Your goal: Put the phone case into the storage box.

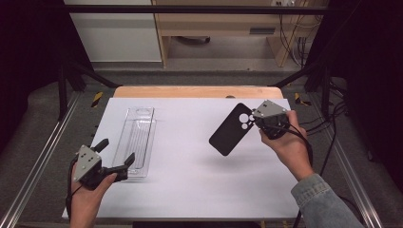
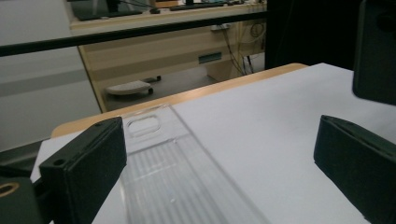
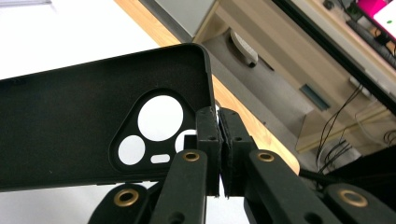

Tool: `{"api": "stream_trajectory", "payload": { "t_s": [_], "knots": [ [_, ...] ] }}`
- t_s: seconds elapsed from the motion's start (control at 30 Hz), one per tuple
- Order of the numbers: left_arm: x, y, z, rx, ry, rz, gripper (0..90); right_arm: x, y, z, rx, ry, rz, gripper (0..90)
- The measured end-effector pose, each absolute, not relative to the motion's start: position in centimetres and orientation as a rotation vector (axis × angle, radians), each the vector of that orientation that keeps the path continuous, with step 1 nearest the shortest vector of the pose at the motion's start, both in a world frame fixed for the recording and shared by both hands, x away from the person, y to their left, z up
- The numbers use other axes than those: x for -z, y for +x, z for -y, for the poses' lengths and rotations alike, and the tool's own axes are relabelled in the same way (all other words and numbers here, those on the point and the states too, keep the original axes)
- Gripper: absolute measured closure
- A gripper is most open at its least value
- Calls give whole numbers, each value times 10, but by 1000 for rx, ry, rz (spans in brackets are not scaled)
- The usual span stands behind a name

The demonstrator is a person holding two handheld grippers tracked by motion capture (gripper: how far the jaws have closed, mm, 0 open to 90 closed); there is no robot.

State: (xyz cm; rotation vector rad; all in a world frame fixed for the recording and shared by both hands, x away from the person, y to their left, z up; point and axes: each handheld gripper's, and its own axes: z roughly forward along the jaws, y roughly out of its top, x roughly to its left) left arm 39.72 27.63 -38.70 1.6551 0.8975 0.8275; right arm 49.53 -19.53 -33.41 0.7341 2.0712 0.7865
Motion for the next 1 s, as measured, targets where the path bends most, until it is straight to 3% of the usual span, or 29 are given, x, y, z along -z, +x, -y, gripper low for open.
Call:
{"api": "stream_trajectory", "payload": {
  "t_s": [0.27,1.0],
  "knots": [
    [369,415,-251,-730,1662,-879,27,327,484,179,-781,636,-2058,883],
    [338,434,-166,-682,1826,-677,31,311,460,146,-809,501,-2025,883]
  ]
}}
